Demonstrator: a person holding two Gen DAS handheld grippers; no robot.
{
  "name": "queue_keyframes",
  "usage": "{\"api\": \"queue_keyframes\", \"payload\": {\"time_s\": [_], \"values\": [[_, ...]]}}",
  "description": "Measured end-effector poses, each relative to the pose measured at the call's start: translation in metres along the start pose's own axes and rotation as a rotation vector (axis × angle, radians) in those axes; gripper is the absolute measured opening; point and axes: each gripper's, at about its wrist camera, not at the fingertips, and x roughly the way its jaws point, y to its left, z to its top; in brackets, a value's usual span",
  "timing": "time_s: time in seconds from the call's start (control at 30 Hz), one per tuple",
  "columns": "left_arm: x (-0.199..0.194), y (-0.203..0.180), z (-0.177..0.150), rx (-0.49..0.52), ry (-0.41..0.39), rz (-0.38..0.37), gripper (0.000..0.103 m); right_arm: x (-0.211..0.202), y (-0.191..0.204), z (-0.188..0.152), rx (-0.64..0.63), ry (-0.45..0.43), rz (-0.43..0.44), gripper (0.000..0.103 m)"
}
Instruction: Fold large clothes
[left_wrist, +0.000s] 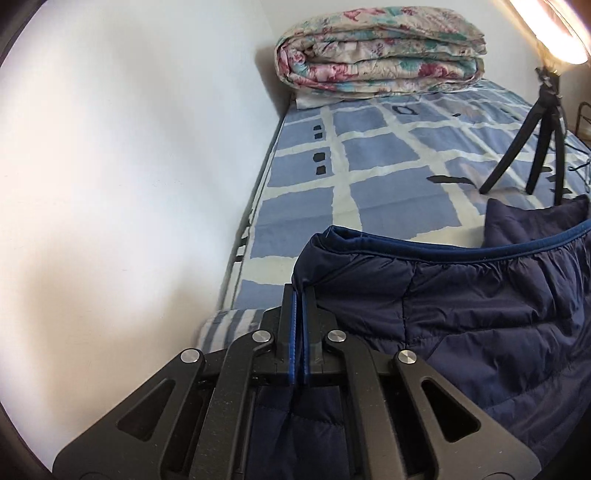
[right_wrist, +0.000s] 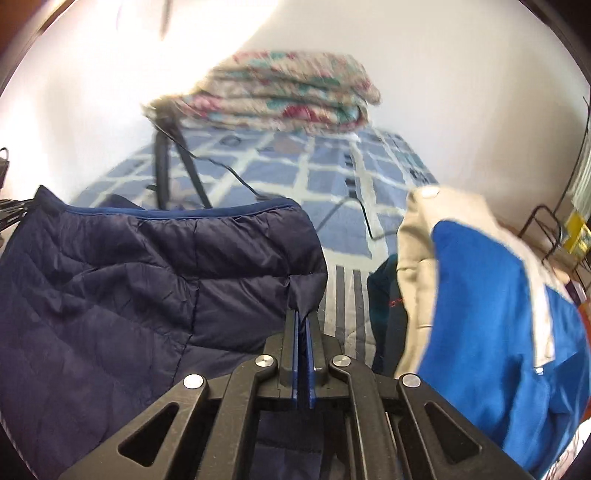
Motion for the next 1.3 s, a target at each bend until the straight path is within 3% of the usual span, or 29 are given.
{"api": "queue_keyframes", "payload": {"time_s": [0.2, 0.33, 0.37, 0.4, 0.53, 0.63, 0.7, 0.77, 0.8, 0.87, 0.97, 1.03, 1.17, 1.23, 1.3], "values": [[0.034, -0.031, -0.020, 0.115, 0.069, 0.112, 0.014, 0.048, 0.014, -0.020, -0.062, 0.124, -0.055, 0.000], [-0.005, -0.018, -0.009, 0.042, 0.016, 0.080, 0.028, 0.045, 0.009, -0.023, -0.042, 0.129, -0.046, 0.004], [-0.018, -0.015, -0.006, 0.028, -0.009, 0.074, 0.030, 0.041, 0.007, -0.022, -0.028, 0.126, -0.044, 0.014], [-0.035, -0.013, -0.004, 0.011, -0.040, 0.044, 0.030, 0.034, 0.003, -0.020, -0.006, 0.113, -0.036, 0.022], [-0.099, -0.026, -0.011, -0.031, -0.097, -0.138, 0.030, 0.000, 0.001, -0.025, 0.036, 0.045, 0.005, 0.024], [-0.137, -0.065, -0.035, -0.029, -0.076, -0.340, 0.030, -0.030, 0.012, -0.036, 0.038, 0.000, 0.117, 0.024], [-0.145, -0.099, -0.043, 0.006, -0.043, -0.421, 0.030, -0.050, 0.030, -0.051, 0.002, -0.013, 0.198, 0.024], [-0.144, -0.127, -0.044, 0.017, -0.030, -0.445, 0.030, -0.060, 0.047, -0.066, -0.038, -0.007, 0.250, 0.024], [-0.138, -0.141, -0.044, 0.024, -0.022, -0.435, 0.030, -0.062, 0.054, -0.074, -0.050, 0.002, 0.267, 0.024], [-0.118, -0.163, -0.044, 0.058, -0.008, -0.336, 0.030, -0.062, 0.066, -0.095, -0.067, 0.043, 0.284, 0.024], [-0.076, -0.180, -0.057, 0.075, 0.097, -0.283, 0.030, -0.048, 0.074, -0.118, -0.088, 0.119, 0.267, 0.023], [-0.066, -0.187, -0.066, 0.087, 0.083, -0.244, 0.031, -0.048, 0.073, -0.129, -0.094, 0.116, 0.253, 0.023], [-0.082, -0.183, -0.059, 0.081, 0.072, -0.225, 0.031, -0.063, 0.059, -0.130, -0.026, 0.098, 0.261, 0.025], [-0.111, -0.169, -0.057, 0.044, 0.011, -0.258, 0.031, -0.081, 0.046, -0.133, 0.031, 0.062, 0.261, 0.033], [-0.144, -0.156, -0.066, 0.031, -0.044, -0.283, 0.031, -0.098, 0.027, -0.142, 0.126, 0.037, 0.263, 0.052]]}}
